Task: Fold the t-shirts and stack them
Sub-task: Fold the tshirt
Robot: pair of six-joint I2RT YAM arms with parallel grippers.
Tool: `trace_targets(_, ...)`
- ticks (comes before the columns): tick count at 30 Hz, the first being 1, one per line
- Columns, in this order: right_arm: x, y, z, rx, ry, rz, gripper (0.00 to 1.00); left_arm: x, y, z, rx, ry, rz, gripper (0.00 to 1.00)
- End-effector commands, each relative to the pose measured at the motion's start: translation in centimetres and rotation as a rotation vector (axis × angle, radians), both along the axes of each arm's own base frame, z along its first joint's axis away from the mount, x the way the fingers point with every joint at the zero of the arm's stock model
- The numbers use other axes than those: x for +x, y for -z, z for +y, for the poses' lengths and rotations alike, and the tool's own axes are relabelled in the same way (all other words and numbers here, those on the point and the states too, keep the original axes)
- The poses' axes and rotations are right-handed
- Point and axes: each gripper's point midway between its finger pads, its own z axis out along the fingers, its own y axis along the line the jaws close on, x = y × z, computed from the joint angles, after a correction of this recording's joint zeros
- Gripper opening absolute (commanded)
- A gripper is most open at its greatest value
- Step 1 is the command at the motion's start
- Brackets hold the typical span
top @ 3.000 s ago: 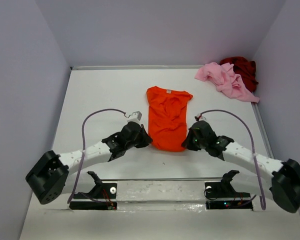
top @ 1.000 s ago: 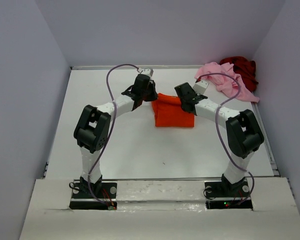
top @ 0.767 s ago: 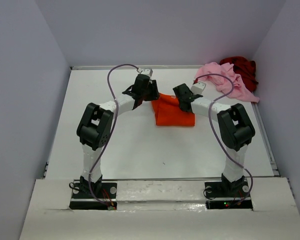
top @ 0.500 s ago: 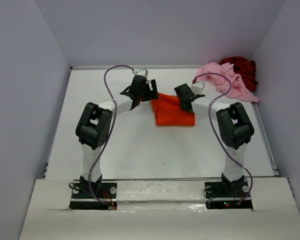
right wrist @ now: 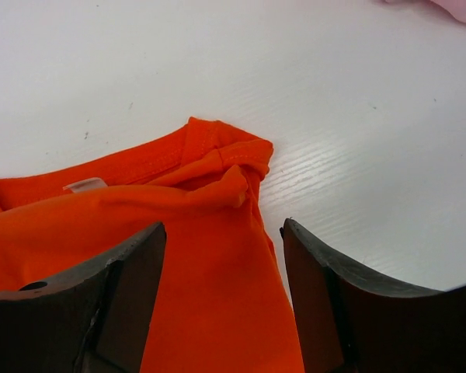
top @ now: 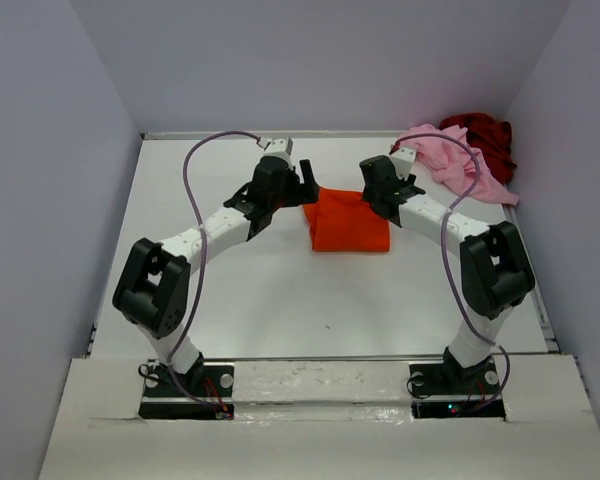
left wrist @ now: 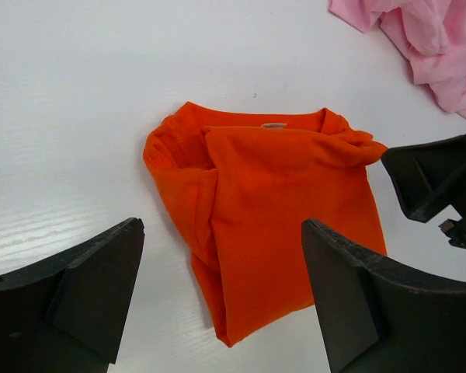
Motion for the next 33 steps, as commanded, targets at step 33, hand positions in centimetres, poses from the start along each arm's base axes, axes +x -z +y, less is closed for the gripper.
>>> trace_targets(33, 3.0, 1.8, 4.9, 0.057, -0.214, 0.083, 0.65, -8.7, -0.9, -0.1, -0.033, 0.055, -0.037, 0.91)
